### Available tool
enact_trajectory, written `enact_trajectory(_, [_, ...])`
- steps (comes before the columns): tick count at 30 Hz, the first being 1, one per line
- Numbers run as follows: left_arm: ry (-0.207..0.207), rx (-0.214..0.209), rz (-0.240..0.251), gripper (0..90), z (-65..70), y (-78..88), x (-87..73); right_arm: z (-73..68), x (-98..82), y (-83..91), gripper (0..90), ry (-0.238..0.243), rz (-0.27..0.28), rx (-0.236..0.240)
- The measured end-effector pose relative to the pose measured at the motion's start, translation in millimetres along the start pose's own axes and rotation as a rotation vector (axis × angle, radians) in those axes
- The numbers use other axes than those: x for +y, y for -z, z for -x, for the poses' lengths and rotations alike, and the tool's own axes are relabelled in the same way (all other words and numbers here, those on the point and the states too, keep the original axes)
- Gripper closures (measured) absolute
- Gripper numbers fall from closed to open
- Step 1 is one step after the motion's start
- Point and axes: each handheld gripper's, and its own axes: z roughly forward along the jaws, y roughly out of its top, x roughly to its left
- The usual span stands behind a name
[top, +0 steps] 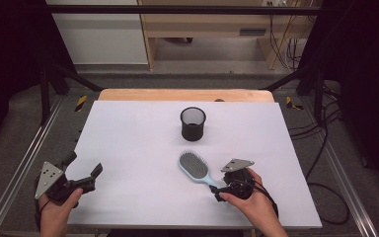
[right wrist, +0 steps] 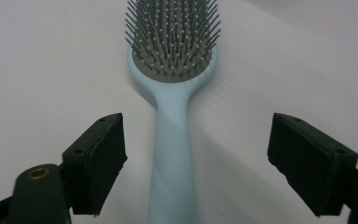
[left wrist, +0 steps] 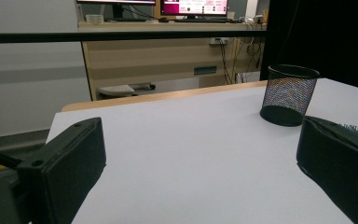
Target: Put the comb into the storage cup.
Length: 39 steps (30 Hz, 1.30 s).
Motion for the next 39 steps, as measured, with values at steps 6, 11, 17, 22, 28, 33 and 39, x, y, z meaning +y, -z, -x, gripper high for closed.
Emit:
enact_trajectory(6, [-0.001,0.006,-0.003,1.4,-0.7,-0.2,-0.3,-3.2,6.6,-14.7,32.7,-0.02,-0.032,0.013])
enact_trajectory(11, [0.004,0.003,-0.003,1.7,-0.8,-1.4,-0.3,-6.5,12.8,-27.0,41.7,-0.036,-0.061,0.027])
enact_trajectory(17, [0.0,0.0,-0.003,1.7,0.1,-2.7,-0.1,-9.5,15.2,-36.3,48.8,-0.035,-0.081,0.032])
enact_trajectory(22, [-0.005,-0.005,-0.005,1.7,1.2,-4.2,0.2,-9.8,13.1,-39.7,51.8,-0.038,-0.099,0.031])
enact_trajectory(28, [-0.006,-0.008,-0.005,1.7,2.3,-4.9,0.3,-8.6,13.8,-40.8,56.0,-0.039,-0.097,0.042])
enact_trajectory(33, [-0.006,-0.008,-0.005,1.7,2.3,-5.2,0.5,-9.9,14.3,-42.8,58.6,-0.033,-0.106,0.032])
enact_trajectory(39, [-0.005,-0.012,-0.002,1.6,2.7,-5.2,0.9,-11.7,12.6,-44.7,61.1,-0.02,-0.114,0.024])
